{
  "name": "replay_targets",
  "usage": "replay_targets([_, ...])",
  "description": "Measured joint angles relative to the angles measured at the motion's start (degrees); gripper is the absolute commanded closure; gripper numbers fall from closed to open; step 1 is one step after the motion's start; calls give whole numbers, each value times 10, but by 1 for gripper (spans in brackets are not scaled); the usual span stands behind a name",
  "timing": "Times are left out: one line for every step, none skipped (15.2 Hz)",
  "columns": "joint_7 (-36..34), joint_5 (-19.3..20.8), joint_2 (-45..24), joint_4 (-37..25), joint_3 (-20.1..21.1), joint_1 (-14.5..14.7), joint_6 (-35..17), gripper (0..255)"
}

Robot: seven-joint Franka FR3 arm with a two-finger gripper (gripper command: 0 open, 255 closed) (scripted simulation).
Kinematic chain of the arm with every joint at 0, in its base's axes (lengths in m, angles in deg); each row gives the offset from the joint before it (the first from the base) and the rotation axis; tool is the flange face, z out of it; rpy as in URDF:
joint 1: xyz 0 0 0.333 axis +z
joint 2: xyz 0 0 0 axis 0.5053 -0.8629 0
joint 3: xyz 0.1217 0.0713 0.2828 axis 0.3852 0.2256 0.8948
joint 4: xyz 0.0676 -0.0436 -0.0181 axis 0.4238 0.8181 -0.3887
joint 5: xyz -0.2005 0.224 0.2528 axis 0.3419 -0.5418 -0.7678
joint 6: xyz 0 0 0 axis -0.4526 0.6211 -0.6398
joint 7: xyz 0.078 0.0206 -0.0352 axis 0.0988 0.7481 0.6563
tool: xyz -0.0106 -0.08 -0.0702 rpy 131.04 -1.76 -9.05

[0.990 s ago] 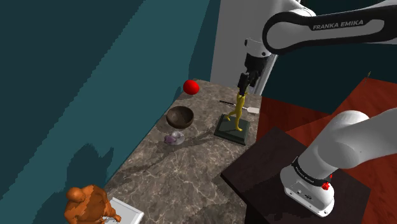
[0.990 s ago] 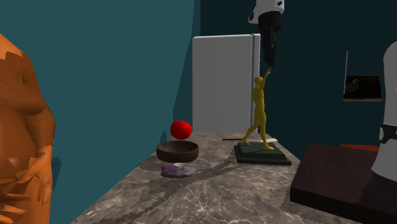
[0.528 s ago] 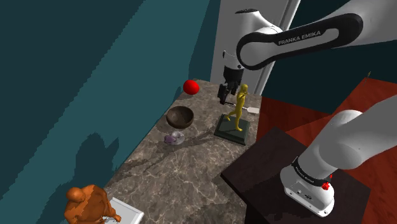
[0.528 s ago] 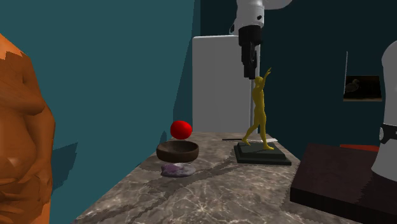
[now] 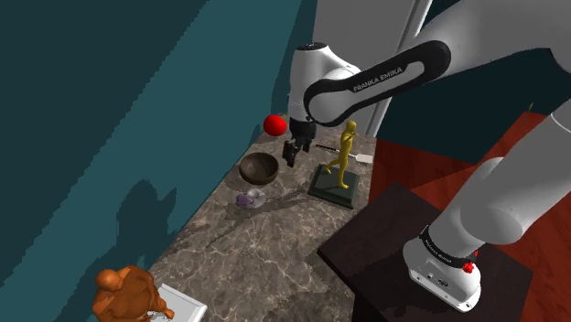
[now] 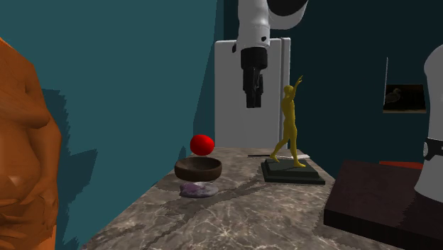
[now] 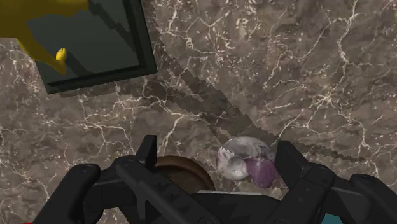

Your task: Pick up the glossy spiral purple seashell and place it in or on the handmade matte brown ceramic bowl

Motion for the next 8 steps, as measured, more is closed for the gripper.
replay_targets([-7, 6, -21, -10, 5, 3, -10, 0])
replay_targets([-15, 15, -48, -24, 9, 6, -24, 0])
replay_targets([-23, 21, -66, -33, 13, 10, -31, 0])
replay_targets([-32, 29, -89, -46, 17, 14, -42, 0])
replay_targets([-38, 35, -105, -55, 20, 18, -47, 0])
replay_targets([-47, 45, -129, -74, 23, 24, -53, 0])
replay_targets([-54, 53, -150, -88, 25, 29, -58, 0])
replay_targets([-61, 62, -169, -102, 26, 34, -62, 0])
